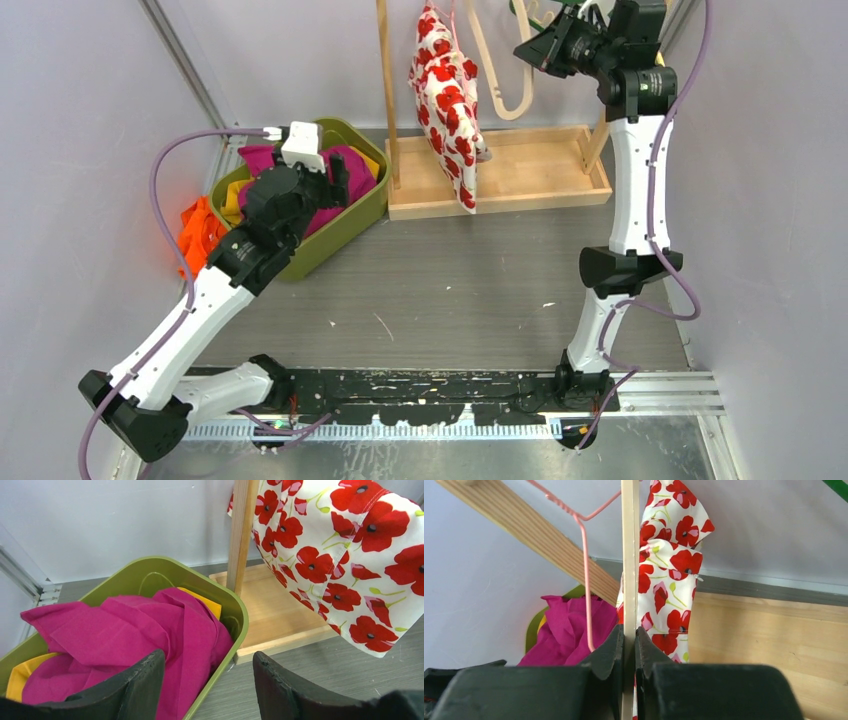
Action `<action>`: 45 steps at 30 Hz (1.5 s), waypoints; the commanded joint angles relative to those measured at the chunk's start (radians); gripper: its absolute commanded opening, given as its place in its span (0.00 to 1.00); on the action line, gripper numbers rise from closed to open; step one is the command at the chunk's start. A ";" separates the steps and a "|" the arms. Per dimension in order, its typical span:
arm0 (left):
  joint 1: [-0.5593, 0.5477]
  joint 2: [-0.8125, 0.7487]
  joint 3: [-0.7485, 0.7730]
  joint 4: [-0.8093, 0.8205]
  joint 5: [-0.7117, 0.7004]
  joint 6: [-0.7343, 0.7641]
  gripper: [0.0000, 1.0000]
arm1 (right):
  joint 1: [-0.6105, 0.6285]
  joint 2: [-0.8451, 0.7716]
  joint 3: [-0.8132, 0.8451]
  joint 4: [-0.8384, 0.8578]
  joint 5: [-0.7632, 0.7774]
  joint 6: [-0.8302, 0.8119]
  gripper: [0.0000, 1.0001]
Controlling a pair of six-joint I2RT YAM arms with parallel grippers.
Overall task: Remove the skirt from the hanger
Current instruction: Place the hanger at the clothesline.
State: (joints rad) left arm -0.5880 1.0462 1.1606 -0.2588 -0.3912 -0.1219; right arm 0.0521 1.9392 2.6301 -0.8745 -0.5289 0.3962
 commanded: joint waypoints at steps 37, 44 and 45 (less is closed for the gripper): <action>-0.001 -0.025 -0.007 0.046 -0.027 0.005 0.66 | -0.009 -0.152 -0.303 0.200 0.061 -0.119 0.60; -0.001 -0.033 0.008 0.036 -0.004 0.001 0.66 | -0.009 -0.436 -0.574 0.349 0.224 -0.210 0.66; -0.001 -0.034 0.010 0.037 -0.002 -0.001 0.66 | -0.009 -0.477 -0.588 0.362 0.244 -0.223 0.66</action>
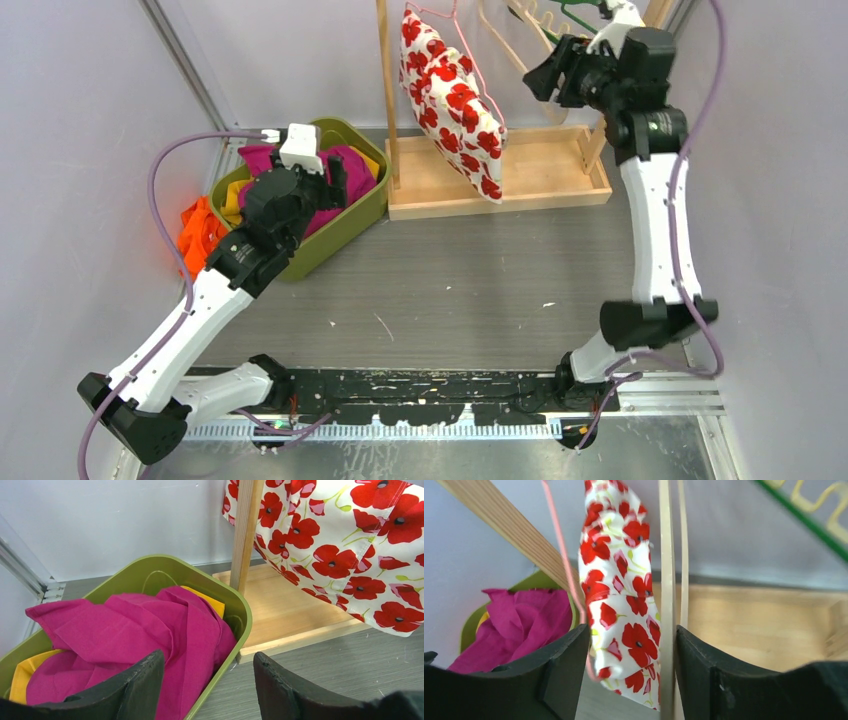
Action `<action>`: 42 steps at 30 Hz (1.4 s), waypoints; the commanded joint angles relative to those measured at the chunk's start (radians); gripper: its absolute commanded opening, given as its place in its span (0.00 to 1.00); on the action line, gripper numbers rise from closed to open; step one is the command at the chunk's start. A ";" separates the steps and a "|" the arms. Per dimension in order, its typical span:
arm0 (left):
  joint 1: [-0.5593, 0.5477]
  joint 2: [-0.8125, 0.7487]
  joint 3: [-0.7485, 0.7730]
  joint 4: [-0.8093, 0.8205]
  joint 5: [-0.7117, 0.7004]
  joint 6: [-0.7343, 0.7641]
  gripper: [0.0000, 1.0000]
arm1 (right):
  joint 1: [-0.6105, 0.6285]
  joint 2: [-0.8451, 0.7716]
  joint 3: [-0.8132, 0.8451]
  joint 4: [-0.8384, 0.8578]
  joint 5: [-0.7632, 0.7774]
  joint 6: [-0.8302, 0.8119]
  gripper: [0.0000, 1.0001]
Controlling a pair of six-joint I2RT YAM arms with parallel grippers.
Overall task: Remove the skirt from the hanger
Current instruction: Place the hanger at the clothesline, then pick up the hanger from the clothesline.
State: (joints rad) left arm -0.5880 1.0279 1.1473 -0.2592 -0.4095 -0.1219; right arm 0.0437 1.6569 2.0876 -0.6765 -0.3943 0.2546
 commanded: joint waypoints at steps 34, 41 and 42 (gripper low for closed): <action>-0.001 -0.028 0.006 -0.055 -0.042 -0.017 0.99 | 0.406 0.106 0.303 0.072 0.355 -0.287 0.67; -0.001 -0.050 0.001 -0.041 -0.046 -0.009 0.99 | 0.407 0.214 0.387 0.096 0.387 -0.290 0.71; -0.001 -0.052 0.002 -0.038 -0.046 -0.007 0.99 | 0.407 0.231 0.401 0.101 0.384 -0.287 0.72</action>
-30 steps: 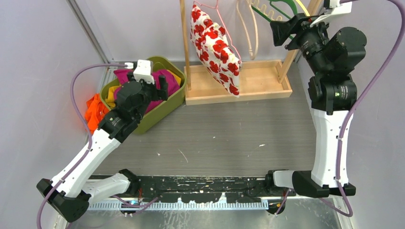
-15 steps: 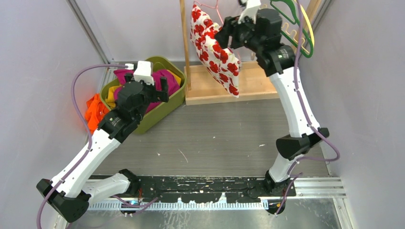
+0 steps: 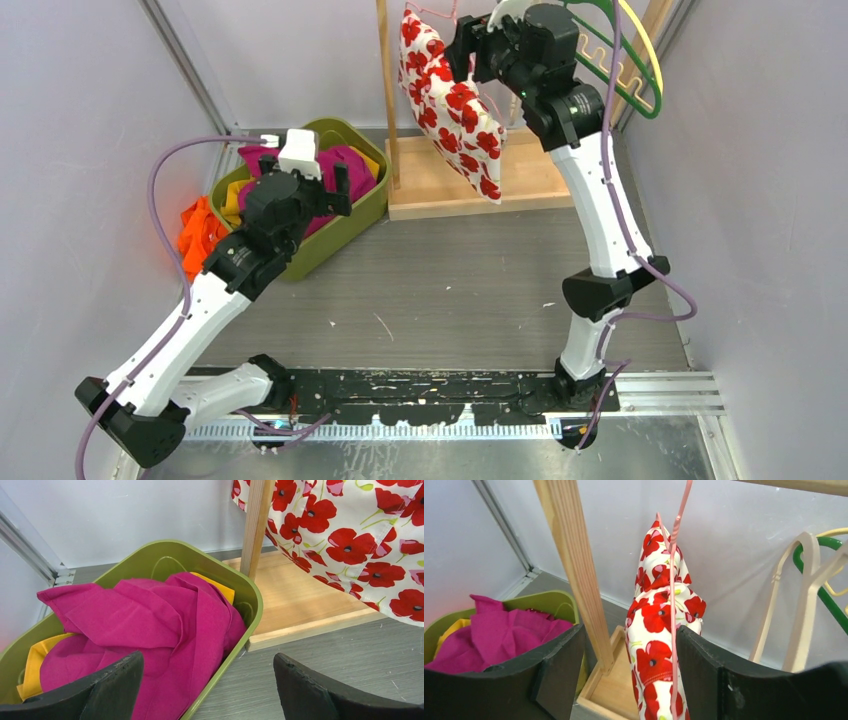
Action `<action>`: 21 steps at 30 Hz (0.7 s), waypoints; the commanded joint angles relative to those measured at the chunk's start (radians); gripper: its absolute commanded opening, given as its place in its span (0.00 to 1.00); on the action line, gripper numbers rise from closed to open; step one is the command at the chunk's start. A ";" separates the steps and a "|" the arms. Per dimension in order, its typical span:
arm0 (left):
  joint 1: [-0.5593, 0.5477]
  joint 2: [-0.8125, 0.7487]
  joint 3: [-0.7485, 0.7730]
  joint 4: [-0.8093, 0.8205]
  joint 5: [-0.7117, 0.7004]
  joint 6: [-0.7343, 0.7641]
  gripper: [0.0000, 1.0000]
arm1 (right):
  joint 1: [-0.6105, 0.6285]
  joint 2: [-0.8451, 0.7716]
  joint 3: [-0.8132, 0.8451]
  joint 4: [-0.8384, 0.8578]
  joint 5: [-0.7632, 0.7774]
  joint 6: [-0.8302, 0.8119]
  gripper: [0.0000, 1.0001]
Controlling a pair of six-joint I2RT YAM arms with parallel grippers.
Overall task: Remove the skirt from the hanger
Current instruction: Pick up the hanger from the clothesline.
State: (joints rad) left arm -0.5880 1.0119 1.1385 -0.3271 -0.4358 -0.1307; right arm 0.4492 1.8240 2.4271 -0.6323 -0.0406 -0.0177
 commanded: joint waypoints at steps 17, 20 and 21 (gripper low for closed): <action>-0.001 -0.011 0.008 0.045 -0.012 0.047 0.99 | 0.002 0.209 0.071 0.299 0.096 -0.074 0.90; -0.001 -0.001 0.009 0.047 -0.013 0.051 0.99 | 0.002 0.220 0.071 0.337 0.109 -0.086 0.89; -0.001 0.001 0.010 0.047 -0.013 0.052 0.99 | 0.002 0.224 0.071 0.351 0.112 -0.089 0.88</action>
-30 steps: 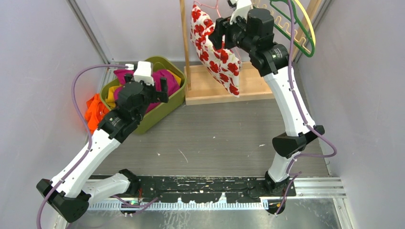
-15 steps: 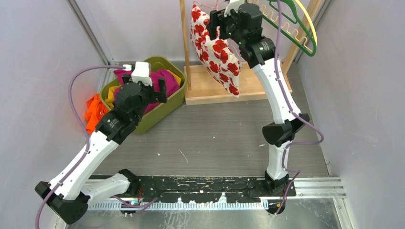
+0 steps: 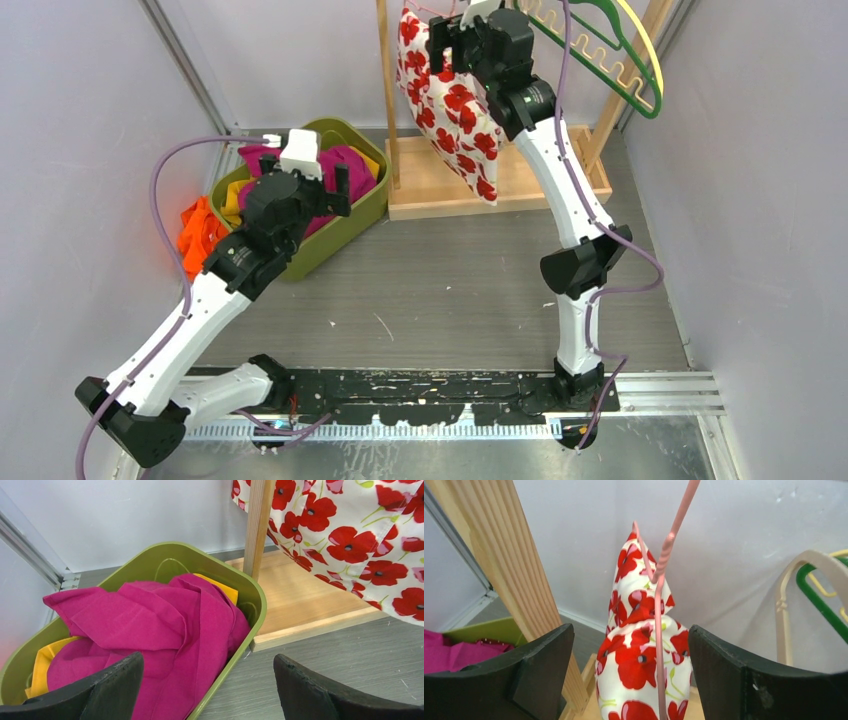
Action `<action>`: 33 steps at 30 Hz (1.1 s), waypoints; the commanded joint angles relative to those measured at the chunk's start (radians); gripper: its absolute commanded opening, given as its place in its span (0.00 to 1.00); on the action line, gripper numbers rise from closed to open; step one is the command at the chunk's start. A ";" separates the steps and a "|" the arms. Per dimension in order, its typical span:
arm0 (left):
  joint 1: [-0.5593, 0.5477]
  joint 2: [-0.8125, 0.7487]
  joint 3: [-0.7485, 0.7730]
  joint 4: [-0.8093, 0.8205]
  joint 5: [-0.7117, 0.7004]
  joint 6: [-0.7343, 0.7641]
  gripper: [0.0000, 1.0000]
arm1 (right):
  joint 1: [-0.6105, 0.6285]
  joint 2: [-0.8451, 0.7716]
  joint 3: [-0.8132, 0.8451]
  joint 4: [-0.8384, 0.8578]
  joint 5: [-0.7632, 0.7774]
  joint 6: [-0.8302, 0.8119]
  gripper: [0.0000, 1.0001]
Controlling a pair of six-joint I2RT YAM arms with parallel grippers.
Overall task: Remove the skirt from the hanger
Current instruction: Pick up the hanger from the clothesline.
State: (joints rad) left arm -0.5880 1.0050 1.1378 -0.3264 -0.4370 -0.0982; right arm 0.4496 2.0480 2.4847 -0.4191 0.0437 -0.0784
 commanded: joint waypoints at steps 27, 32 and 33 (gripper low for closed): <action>0.001 -0.009 -0.025 0.059 -0.022 0.012 0.99 | 0.001 -0.079 -0.225 0.442 0.128 -0.004 0.00; 0.001 -0.025 -0.029 0.062 -0.023 0.012 0.99 | 0.007 -0.161 -0.226 0.469 0.122 0.004 0.00; 0.001 -0.029 -0.031 0.062 -0.024 0.013 1.00 | 0.010 -0.176 -0.224 0.470 0.122 0.005 0.00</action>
State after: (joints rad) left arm -0.5880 1.0138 1.1088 -0.3252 -0.4423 -0.0921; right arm 0.4496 2.0304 2.2368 -0.0689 0.1562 -0.0948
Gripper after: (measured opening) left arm 0.994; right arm 0.083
